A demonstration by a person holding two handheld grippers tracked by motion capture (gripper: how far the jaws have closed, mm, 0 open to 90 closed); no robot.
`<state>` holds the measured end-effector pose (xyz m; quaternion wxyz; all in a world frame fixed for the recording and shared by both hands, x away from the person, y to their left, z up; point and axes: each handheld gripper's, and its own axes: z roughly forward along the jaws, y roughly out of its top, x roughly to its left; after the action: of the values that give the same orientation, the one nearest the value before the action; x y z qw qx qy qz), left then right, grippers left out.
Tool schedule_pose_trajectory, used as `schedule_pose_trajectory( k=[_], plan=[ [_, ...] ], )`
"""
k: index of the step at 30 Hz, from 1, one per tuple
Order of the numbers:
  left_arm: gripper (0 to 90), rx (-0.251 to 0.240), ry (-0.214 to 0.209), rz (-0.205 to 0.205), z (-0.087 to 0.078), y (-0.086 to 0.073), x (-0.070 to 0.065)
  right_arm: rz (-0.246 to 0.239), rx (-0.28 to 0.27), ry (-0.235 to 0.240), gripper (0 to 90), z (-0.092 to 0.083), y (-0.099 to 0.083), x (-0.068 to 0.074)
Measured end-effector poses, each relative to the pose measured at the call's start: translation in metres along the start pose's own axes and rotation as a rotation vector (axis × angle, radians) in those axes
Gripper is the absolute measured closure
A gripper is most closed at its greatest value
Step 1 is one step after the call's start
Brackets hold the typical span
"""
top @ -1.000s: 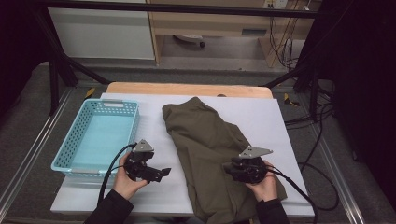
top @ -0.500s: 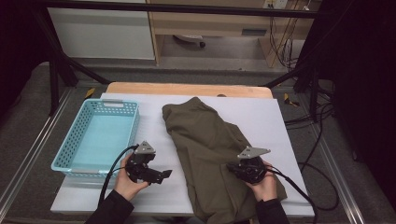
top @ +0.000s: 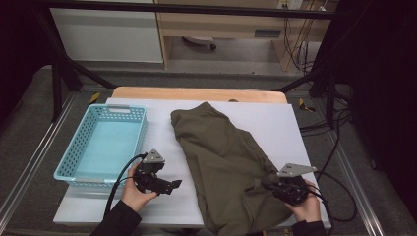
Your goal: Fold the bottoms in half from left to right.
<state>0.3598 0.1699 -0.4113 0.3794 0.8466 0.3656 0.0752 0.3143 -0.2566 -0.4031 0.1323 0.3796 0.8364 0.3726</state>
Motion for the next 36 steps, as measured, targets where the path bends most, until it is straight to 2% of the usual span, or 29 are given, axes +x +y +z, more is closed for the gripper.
schedule_pose_trajectory(
  k=[5, 11, 13, 17, 20, 24, 27, 30, 34, 36],
  plan=[
    [7.3, 0.011, 0.001, 0.007, 0.002, 0.0, -0.001, 0.043, 0.007, -0.017, 89.3, -0.017, -0.026, -0.018],
    [7.3, 0.017, 0.001, 0.008, 0.003, -0.001, -0.002, 0.085, 0.026, -0.039, 86.8, -0.026, -0.047, -0.033],
    [7.3, 0.017, 0.002, 0.01, 0.003, -0.001, -0.002, 0.076, 0.008, -0.051, 78.4, -0.032, -0.048, -0.035],
    [7.3, 0.015, -0.003, 0.01, 0.003, -0.001, -0.004, 0.071, -0.066, -0.043, 71.5, -0.049, -0.039, -0.033],
    [7.4, 0.014, -0.01, 0.016, 0.003, 0.0, -0.007, 0.061, -0.101, -0.037, 64.7, -0.055, -0.029, -0.029],
    [8.6, 0.013, -0.023, 0.025, 0.004, 0.002, -0.015, 0.06, -0.114, -0.028, 56.0, -0.044, -0.015, -0.023],
    [10.2, 0.015, -0.034, 0.035, 0.004, 0.003, -0.022, 0.073, -0.096, -0.024, 54.0, -0.029, -0.009, -0.022],
    [12.2, 0.011, -0.045, 0.042, 0.005, 0.005, -0.03, 0.074, -0.11, -0.015, 53.2, -0.018, -0.004, -0.019],
    [16.8, 0.006, -0.068, 0.049, 0.008, 0.007, -0.045, 0.06, -0.06, -0.062, 52.5, -0.004, -0.002, -0.019],
    [22.1, 0.005, -0.087, 0.049, 0.009, 0.009, -0.051, 0.065, -0.048, -0.077, 51.2, 0.001, -0.006, -0.021]
  ],
)
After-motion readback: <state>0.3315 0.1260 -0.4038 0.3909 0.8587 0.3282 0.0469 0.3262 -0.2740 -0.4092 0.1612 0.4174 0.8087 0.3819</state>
